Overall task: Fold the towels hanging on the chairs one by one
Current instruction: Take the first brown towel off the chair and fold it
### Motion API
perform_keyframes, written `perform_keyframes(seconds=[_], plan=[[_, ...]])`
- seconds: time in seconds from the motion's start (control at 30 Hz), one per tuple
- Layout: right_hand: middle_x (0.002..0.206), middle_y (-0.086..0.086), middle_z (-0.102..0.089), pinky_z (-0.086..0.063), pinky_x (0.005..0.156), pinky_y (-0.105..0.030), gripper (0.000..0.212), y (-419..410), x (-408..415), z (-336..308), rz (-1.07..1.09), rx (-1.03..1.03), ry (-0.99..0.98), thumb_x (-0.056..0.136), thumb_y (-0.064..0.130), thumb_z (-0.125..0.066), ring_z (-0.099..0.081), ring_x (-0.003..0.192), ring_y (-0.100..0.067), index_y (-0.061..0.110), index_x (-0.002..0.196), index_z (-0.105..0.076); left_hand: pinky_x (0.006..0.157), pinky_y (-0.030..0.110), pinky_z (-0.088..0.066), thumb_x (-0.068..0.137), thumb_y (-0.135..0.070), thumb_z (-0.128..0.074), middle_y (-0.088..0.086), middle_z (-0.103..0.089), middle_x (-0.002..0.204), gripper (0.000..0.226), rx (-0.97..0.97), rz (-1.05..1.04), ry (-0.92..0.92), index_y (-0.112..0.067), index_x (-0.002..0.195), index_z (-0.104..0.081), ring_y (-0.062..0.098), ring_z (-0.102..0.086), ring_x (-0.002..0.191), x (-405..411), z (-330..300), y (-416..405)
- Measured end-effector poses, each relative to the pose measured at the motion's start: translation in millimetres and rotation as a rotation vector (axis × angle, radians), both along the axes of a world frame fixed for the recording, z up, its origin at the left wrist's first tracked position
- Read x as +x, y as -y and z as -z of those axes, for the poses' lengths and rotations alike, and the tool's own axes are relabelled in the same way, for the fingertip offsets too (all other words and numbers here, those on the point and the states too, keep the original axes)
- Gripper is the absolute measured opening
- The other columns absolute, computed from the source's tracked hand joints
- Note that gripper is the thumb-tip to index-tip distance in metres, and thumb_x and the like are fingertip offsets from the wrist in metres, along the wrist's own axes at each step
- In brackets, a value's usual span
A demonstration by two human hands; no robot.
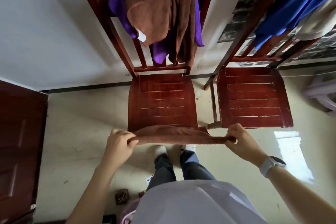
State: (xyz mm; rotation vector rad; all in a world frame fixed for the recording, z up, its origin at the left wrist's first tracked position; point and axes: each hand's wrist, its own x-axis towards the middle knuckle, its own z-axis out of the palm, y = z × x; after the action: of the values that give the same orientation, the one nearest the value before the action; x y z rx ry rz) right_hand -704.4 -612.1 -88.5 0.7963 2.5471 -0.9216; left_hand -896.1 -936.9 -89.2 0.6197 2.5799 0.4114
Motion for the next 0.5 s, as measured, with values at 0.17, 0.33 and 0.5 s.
perform_keyframes(seconds=[0.17, 0.33, 0.5], plan=[[0.081, -0.008, -0.064, -0.041, 0.067, -0.031, 0.008, 41, -3, 2, 0.19, 0.128, -0.11, 0.084, 0.007, -0.058, -0.06, 0.079, -0.034, 0.005, 0.091, -0.063, 0.065, 0.03, -0.041, 0.083, -0.01, -0.065, 0.018, -0.069, 0.08, 0.012, 0.174, -0.183, -0.047, -0.001, 0.091, -0.067, 0.035, -0.064, 0.076, -6, -6, 18], [0.089, -0.014, -0.067, -0.043, 0.067, -0.033, 0.013, 59, -32, 9, 0.287, 0.196, -0.23, 0.089, 0.012, -0.055, -0.061, 0.081, -0.035, 0.006, 0.098, -0.061, 0.066, 0.033, -0.043, 0.086, -0.011, -0.061, 0.02, -0.071, 0.084, 0.016, 0.276, -0.273, -0.097, -0.002, 0.098, -0.067, 0.036, -0.064, 0.077, -38, -1, 22], [0.089, -0.015, -0.068, -0.046, 0.072, -0.037, 0.014, 42, -97, 34, 0.416, 0.165, -0.257, 0.089, 0.015, -0.055, -0.061, 0.083, -0.035, 0.006, 0.098, -0.061, 0.074, 0.029, -0.041, 0.09, -0.01, -0.055, 0.016, -0.07, 0.099, 0.019, 0.293, -0.314, -0.088, -0.003, 0.102, -0.067, 0.033, -0.064, 0.091, -102, 32, 2]])
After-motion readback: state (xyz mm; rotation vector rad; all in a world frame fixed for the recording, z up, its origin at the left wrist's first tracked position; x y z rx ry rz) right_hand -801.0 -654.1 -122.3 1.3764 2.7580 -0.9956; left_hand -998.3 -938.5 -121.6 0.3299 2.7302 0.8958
